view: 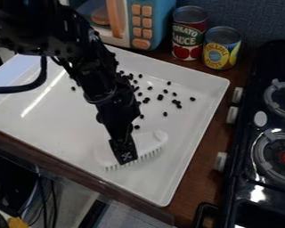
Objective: Sweep into pile
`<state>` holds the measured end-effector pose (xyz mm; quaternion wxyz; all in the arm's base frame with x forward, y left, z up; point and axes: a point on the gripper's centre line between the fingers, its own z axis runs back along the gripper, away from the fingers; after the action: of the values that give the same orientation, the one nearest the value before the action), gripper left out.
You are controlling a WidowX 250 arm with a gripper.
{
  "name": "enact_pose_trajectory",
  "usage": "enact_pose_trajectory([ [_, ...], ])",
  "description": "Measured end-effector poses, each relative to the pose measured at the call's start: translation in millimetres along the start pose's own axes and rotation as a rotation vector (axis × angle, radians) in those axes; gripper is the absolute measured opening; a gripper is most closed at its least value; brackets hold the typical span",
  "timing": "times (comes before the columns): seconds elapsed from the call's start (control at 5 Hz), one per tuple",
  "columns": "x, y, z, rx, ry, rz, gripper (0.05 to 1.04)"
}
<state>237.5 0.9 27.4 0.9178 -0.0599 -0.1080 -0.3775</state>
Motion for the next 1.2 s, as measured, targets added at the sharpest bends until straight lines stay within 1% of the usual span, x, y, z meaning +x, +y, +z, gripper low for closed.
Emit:
enact_pose_trajectory([
  [0.2, 8, 10, -3, 0.001, -0.004, 0.026, 0.720],
  [0.4, 12, 20, -7, 0.008, 0.009, 0.039, 0.720],
  [0.6, 14, 33, -7, 0.023, 0.005, 0.052, 0.720],
  [1.2, -8, 72, 1, 0.027, 0.007, 0.152, 0.720],
])
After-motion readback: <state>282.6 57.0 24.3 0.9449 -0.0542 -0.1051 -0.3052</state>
